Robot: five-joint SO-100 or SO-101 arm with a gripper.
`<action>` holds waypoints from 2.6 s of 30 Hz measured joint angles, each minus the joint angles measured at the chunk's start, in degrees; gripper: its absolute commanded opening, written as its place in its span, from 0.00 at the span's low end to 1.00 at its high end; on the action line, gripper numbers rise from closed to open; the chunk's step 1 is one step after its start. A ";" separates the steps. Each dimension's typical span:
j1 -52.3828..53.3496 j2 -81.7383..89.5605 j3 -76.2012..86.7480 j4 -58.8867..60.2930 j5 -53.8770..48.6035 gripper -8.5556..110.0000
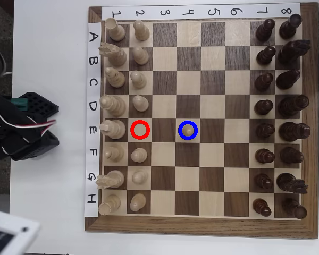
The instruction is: Move the piece to destination
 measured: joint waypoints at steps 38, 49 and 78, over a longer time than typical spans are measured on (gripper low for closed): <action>17.14 33.93 74.62 -32.08 -23.55 0.07; 17.05 44.38 88.33 -31.90 -23.82 0.07; 23.20 58.27 103.27 -26.81 -22.85 0.07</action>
